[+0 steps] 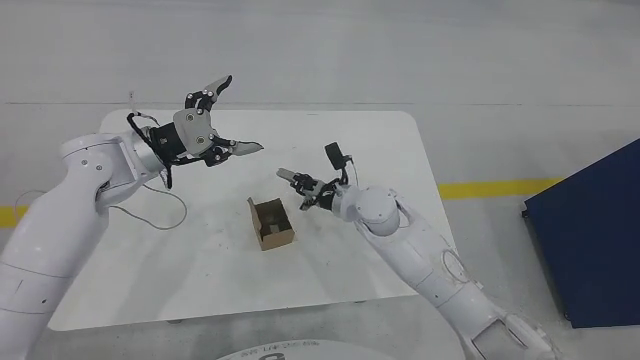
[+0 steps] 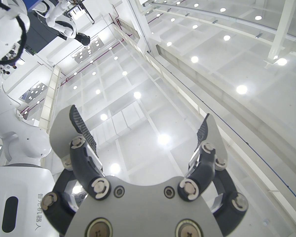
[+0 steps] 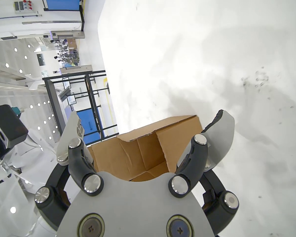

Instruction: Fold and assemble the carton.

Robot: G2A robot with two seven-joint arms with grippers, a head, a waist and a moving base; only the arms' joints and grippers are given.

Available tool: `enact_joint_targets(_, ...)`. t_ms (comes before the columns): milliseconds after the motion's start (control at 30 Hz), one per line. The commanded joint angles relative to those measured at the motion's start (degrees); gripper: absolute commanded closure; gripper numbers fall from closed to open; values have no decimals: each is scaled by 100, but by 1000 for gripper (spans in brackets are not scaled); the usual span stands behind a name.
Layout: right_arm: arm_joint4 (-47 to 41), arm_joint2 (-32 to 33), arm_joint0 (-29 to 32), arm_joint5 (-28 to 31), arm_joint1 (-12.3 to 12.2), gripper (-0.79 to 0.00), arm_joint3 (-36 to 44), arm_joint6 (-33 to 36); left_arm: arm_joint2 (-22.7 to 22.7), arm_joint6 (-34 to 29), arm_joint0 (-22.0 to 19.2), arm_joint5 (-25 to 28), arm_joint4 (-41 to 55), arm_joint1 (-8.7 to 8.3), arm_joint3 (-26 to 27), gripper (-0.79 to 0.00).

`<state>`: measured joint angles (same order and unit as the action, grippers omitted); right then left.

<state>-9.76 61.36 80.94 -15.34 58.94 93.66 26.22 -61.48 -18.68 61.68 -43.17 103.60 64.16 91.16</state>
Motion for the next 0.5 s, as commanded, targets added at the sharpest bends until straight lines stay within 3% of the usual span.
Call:
enact_joint_targets(0, 92, 261, 201, 229, -54, -785, 154, -59, -1, -11, 1, 0, 0, 0, 0, -785)
enact_joint_targets(200, 92, 261, 201, 229, -54, -785, 154, -59, 5, 28, 8, 18, -51, -1, 7, -785)
enact_joint_targets(300, 213, 253, 194, 246, -55, -785, 146, -129, 17, 533, 128, 17, -898, -55, 317, -785)
enact_joint_targets(467, 1294, -68, 142, 212, -44, -785, 166, -309, -760, 975, 896, -415, -1478, -282, 1148, -785)
